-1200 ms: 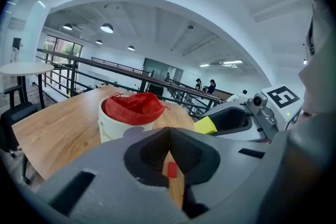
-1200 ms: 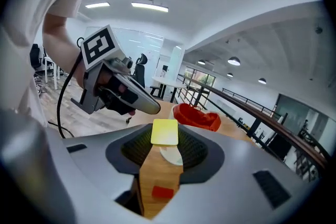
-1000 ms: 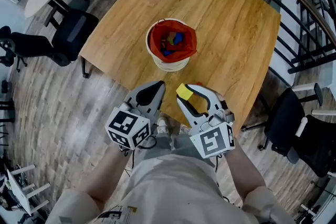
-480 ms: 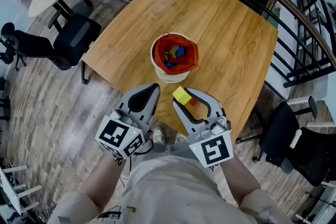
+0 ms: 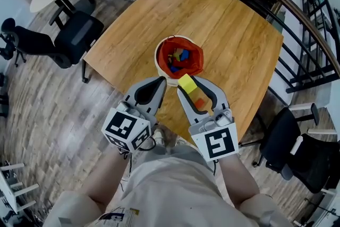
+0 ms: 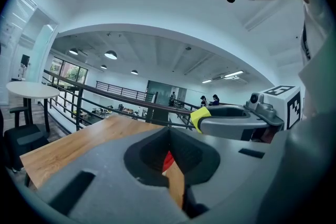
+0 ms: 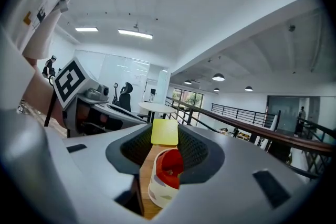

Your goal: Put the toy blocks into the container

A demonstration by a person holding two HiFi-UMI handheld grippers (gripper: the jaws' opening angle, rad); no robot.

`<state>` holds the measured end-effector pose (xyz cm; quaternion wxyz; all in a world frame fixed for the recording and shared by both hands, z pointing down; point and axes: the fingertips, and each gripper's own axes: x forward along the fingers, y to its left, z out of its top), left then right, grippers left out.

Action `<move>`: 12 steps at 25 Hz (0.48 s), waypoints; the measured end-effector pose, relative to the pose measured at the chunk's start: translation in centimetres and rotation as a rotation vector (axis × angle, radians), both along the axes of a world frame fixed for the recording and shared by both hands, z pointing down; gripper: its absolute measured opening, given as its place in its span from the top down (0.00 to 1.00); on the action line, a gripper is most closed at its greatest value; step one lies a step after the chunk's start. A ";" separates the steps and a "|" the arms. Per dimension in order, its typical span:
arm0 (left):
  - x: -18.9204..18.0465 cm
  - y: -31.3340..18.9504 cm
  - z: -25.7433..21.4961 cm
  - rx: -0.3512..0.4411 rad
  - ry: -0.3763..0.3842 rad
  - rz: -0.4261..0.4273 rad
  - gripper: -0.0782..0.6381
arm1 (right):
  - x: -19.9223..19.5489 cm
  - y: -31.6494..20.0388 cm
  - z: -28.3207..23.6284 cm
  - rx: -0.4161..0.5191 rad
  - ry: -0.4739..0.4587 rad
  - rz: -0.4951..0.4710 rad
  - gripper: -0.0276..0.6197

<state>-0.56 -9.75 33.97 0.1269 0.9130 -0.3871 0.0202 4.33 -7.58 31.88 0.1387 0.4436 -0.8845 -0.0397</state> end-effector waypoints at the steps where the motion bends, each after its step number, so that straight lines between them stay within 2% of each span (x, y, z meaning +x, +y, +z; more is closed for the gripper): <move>1: 0.0 -0.4 0.2 -0.003 -0.002 -0.002 0.87 | 0.0 -0.4 0.1 -0.008 0.000 0.009 0.73; 7: 0.3 -2.5 1.3 -0.013 -0.033 0.000 0.87 | 0.2 -3.6 1.0 -0.041 0.018 0.051 0.73; 12: 0.2 -4.4 3.4 -0.057 -0.057 -0.007 0.87 | -0.2 -6.4 2.3 -0.050 0.033 0.076 0.73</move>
